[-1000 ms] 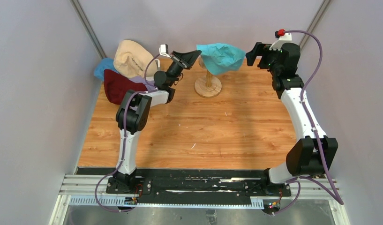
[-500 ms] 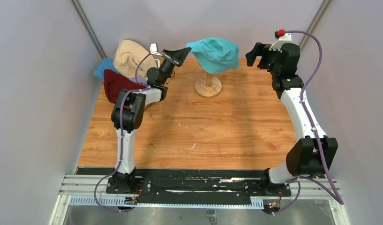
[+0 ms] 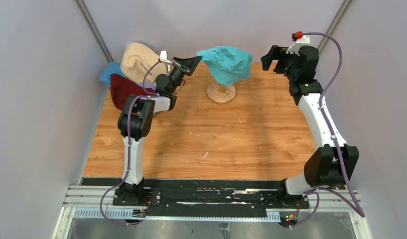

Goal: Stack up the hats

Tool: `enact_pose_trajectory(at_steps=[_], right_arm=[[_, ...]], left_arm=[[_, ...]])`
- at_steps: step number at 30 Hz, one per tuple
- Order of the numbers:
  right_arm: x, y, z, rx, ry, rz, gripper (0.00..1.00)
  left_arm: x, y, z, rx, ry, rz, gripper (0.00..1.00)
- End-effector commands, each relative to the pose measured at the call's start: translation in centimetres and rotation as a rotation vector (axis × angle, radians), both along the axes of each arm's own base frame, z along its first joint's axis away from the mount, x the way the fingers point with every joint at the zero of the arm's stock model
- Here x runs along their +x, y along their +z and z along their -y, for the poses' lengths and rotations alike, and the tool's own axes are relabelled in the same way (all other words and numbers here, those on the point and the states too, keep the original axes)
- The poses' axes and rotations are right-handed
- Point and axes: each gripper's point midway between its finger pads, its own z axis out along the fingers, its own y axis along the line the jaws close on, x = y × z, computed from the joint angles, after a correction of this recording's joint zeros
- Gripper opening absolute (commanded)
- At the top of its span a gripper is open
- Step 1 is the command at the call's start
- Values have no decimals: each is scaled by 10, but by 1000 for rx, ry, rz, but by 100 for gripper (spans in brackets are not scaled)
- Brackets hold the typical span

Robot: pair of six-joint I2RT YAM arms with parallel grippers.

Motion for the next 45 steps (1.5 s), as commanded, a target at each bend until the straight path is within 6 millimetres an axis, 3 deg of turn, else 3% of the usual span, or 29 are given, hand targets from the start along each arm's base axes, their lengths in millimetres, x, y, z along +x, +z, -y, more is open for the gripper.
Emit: enact_pose_trajectory(at_steps=[1,11,16,19,28,32,36,45], right_arm=[[0,-2,4,19,-4,-2,97],[4,-7,2,23,6,-14,97],[5,-8,1,25,10,-14,97],[5,-6,0,27,14,-12,97],[7,-5,0,28,16,-12,97],[6,-6,0,26,14,-13,97],[5,-5,0,26,16,-12,97],[5,-9,-1,33,21,-22,97]], left_arm=[[1,-11,-1,19,7,2,0],[0,-55,-10,36,36,-100,0],[5,-66,-18,30,66,-138,0],[9,-61,-20,12,75,-135,0],[25,-16,-15,-11,64,-66,0],[33,-14,-14,-1,73,-77,0],[37,-27,-15,-6,79,-113,0],[37,-77,-16,21,86,-214,0]])
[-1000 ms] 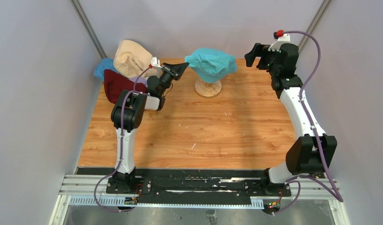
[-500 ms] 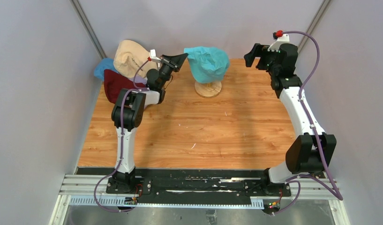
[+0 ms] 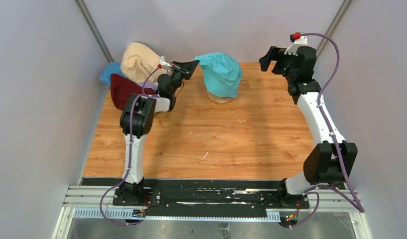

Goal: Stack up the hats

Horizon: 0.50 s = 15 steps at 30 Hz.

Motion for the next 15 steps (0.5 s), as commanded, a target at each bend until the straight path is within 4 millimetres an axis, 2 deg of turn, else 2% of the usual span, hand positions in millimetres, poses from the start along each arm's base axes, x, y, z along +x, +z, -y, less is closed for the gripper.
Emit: enact_pose_trajectory(at_steps=[1,7,15], right_arm=[[0,5,3,12,3,13,97],[1,1,3,14,4,8,97],[2,-1,0,26,14,4,97]], left_arm=[[1,-32,-4,7,9,-51,0],[-15,-51,-6,-1,-7,-76,0],[-27,-65,-4,11,-37,-86,0]])
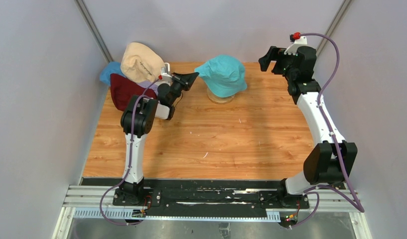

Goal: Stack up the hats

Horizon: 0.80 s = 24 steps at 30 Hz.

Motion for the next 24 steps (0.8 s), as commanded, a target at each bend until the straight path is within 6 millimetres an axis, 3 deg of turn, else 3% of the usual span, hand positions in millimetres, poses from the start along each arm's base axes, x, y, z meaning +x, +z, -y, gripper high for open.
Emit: enact_pose_trajectory(at_steps=[1,14,24], right_arm=[[2,-2,3,14,2,5,97],[1,-1,3,13,3,7,97],[1,-2,3,14,3,6,97]], left_arm=[[-7,-4,0,-1,-17,27,0],[-7,-42,-2,24,-2,-49,0],[-3,-52,-1,33,-2,-67,0]])
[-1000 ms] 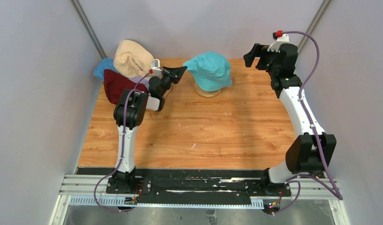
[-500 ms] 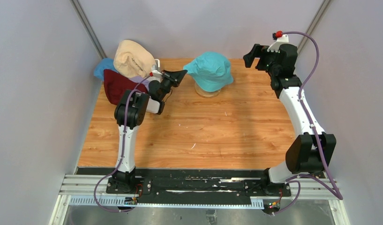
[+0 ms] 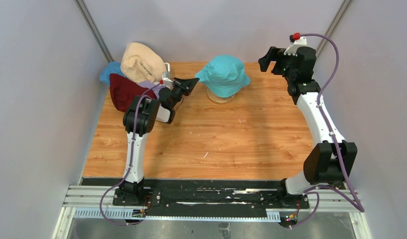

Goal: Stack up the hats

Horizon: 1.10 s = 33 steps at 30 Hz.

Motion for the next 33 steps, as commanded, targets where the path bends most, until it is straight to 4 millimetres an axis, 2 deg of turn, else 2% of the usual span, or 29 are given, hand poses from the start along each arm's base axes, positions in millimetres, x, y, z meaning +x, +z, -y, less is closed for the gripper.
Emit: enact_pose_trajectory(at_steps=[1,7,10,14,19,25,33], right_arm=[[1,1,3,11,0,9,97],[1,1,3,11,0,10,97],[1,1,3,12,1,11,97],[1,2,3,11,2,14,97],[0,3,2,16,5,14,97],[-1,3,2,19,8,15,97],[-3,5,0,23,13,22,97]], left_arm=[[3,-19,0,19,5,-24,0],[6,-19,2,18,-7,-25,1],[8,-16,2,21,-7,-32,15],[8,-12,1,70,3,-43,42],[5,-12,-1,126,18,-72,56],[-1,-6,-5,144,37,-68,59],[-13,13,-10,166,51,-46,59]])
